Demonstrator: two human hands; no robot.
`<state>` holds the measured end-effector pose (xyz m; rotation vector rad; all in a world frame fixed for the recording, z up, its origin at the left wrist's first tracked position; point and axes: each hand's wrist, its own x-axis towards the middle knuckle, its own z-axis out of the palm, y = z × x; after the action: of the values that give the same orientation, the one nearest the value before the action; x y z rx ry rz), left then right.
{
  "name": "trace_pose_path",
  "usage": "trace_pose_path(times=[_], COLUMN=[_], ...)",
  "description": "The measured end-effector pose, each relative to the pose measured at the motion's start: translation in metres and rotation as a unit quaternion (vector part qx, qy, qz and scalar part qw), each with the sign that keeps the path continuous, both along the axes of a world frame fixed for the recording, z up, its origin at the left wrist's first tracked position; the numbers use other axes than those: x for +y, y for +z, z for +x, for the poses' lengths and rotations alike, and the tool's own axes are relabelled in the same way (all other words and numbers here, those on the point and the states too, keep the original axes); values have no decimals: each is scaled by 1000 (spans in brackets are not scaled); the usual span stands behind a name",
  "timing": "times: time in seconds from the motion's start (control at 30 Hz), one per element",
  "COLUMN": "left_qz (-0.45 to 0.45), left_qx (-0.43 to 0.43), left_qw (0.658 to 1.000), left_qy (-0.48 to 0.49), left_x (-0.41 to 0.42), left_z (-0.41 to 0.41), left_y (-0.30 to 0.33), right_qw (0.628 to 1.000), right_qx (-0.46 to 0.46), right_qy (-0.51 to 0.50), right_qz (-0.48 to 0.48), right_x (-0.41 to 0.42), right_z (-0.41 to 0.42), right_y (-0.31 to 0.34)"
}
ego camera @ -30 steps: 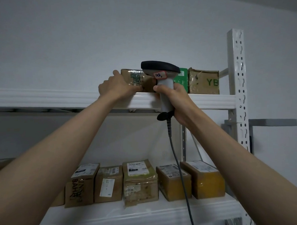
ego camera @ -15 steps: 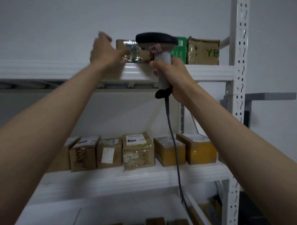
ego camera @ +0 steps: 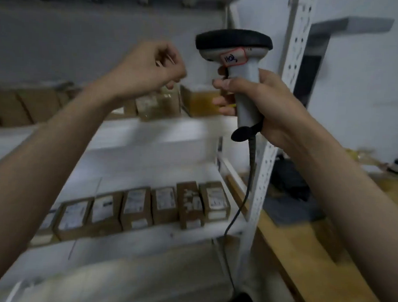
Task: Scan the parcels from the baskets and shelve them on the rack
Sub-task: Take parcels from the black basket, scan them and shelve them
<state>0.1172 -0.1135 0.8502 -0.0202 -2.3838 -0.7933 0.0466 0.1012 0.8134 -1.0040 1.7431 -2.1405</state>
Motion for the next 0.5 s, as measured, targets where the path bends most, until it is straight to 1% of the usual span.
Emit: trace_pose_path(times=[0.1, 0.23, 0.3, 0.4, 0.5], left_qz=[1, -29, -21, -18, -17], left_qx=[-80, -159, -202, -259, -297], left_qw=[996, 984, 974, 955, 935], left_qy=[-29, -70, -98, -143, -193], left_x=[33, 74, 96, 129, 152], left_z=[-15, -28, -34, -40, -40], left_y=[-66, -146, -182, -231, -272], right_qw=[997, 984, 975, 956, 934], right_qx=[-42, -143, -190, -230, -286], right_qy=[-52, -83, -96, -150, -187], right_qz=[41, 58, 63, 103, 101], right_x=[38, 88, 113, 145, 168], right_z=[-3, 4, 12, 27, 46], right_y=[-56, -127, -161, -203, -242])
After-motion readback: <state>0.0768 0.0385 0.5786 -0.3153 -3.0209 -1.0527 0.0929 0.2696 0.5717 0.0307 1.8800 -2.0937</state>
